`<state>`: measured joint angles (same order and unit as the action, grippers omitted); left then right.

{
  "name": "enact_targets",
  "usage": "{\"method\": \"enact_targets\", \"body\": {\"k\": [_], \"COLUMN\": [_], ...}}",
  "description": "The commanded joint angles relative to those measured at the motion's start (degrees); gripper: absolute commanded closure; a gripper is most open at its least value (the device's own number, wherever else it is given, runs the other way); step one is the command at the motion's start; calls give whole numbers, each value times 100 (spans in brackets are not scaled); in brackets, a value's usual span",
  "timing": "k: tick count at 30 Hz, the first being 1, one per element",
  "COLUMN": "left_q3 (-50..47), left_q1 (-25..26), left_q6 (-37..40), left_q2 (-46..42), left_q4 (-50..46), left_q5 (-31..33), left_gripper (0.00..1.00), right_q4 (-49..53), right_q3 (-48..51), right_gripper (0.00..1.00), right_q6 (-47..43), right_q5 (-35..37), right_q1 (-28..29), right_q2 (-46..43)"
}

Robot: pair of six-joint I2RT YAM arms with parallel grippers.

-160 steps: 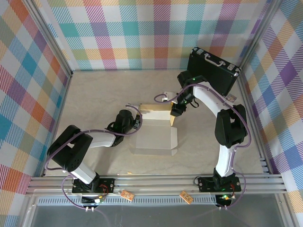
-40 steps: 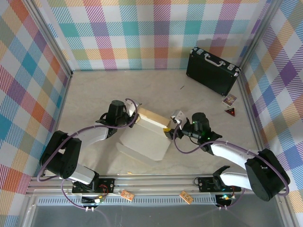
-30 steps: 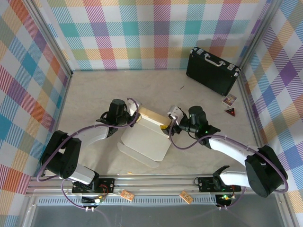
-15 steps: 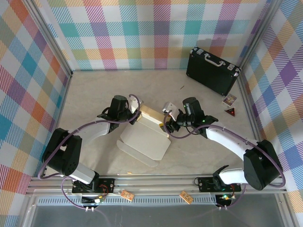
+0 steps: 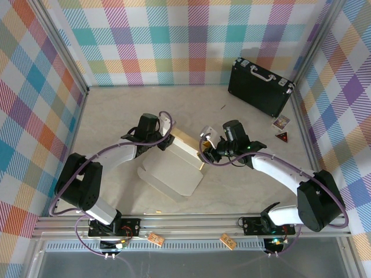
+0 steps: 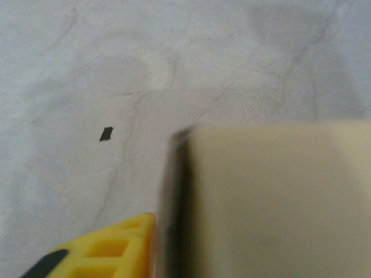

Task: Fold the paper box

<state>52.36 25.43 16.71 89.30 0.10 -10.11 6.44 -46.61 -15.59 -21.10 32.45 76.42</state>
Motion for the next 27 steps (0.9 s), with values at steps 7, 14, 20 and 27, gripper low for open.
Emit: {"method": "enact_targets", "body": {"k": [7, 14, 20, 27], "left_q3": [371, 332, 443, 126], "left_q1": [23, -58, -496, -706], "left_q6": [-1430, -2655, -3929, -4228], "left_q2": [-815, -1898, -2235, -2417], "left_q4": [-267, -1131, -2643, -3158], "left_q5": [301, 1441, 1426, 719], "left_gripper": [0, 0, 0, 0], "right_q4": [-656, -653, -884, -2211], "right_q3": [185, 170, 470, 1382], "right_gripper": [48, 50, 51, 41], "right_q6": [1488, 2424, 3868, 6423], "right_q5": [563, 854, 806, -178], "right_q1": [-1, -190, -713, -1197], "right_q2": [107, 247, 146, 95]}}
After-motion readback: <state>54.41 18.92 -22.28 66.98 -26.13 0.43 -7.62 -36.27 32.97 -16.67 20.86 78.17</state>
